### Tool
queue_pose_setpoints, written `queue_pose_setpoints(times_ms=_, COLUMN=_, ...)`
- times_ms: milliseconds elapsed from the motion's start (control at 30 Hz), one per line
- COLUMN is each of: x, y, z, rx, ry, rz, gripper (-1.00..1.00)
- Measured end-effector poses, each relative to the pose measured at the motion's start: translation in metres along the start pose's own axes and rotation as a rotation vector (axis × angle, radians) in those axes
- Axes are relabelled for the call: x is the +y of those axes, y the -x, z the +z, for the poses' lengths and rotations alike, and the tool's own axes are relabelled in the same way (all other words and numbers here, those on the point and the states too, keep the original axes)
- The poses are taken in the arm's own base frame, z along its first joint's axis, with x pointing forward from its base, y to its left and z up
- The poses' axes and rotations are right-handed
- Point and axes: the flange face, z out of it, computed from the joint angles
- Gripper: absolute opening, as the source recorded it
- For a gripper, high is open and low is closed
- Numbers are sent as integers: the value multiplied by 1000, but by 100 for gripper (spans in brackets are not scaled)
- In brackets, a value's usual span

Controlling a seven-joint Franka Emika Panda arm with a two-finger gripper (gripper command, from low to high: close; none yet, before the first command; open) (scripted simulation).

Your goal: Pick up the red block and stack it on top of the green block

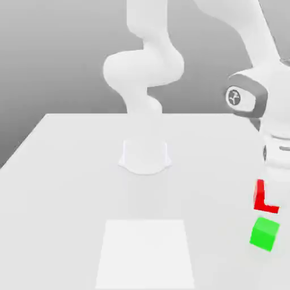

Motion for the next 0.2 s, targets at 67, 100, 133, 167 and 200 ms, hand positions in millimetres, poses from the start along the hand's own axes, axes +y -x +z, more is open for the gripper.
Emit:
queue_pose_setpoints(times_ms=67, x=-1, y=0, z=25, rx=0, ry=0, rz=-4, gripper=-100)
queue_pose_setpoints(times_ms=100, x=-1, y=0, z=32, rx=0, ry=0, rz=-5, gripper=100)
queue_pose_setpoints(times_ms=133, x=-1, y=0, z=32, rx=0, ry=0, rz=-5, gripper=100)
queue_pose_setpoints(times_ms=167, x=-1, y=0, z=32, rx=0, ry=0, rz=-5, gripper=100)
queue_pose_setpoints(times_ms=200, x=-1, y=0, z=32, rx=0, ry=0, rz=-5, gripper=100)
